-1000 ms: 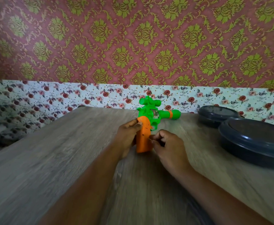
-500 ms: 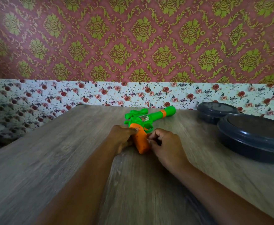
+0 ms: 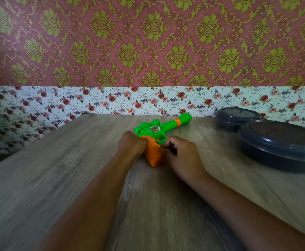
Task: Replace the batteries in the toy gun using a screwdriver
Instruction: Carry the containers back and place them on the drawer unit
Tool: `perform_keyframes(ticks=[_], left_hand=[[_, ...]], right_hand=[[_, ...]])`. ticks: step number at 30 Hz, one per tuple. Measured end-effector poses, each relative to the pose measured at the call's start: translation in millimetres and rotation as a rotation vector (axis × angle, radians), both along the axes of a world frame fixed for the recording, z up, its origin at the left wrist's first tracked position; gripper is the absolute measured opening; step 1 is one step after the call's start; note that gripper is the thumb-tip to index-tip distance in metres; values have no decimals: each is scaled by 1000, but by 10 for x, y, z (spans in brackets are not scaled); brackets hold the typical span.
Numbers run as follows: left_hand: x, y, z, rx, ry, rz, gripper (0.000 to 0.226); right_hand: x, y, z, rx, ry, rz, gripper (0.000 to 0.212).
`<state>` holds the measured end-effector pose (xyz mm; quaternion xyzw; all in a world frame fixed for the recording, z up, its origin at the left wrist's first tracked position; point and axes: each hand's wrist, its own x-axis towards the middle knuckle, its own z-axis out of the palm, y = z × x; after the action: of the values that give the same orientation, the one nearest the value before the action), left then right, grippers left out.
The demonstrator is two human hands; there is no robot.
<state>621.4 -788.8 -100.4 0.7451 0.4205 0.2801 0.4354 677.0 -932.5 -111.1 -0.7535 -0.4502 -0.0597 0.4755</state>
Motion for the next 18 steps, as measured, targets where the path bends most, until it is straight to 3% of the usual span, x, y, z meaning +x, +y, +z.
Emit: perform_keyframes(ticks=[3,7,12,18], left_hand=[[-21,-163,69,304,74,33,39],[-19,-479,105,659,-99,-123,42],[67,-801,21,773,-75,-523,48],[195,-970,-235,744,392,-748,67]], right_hand=[[89,-80,81,37,1,-77,14],[308,-248,136,-64,-56,-135,5],[583,-563,139,-245,-170,-170,1],[853,-792,-28,-347,-226,-120,8]])
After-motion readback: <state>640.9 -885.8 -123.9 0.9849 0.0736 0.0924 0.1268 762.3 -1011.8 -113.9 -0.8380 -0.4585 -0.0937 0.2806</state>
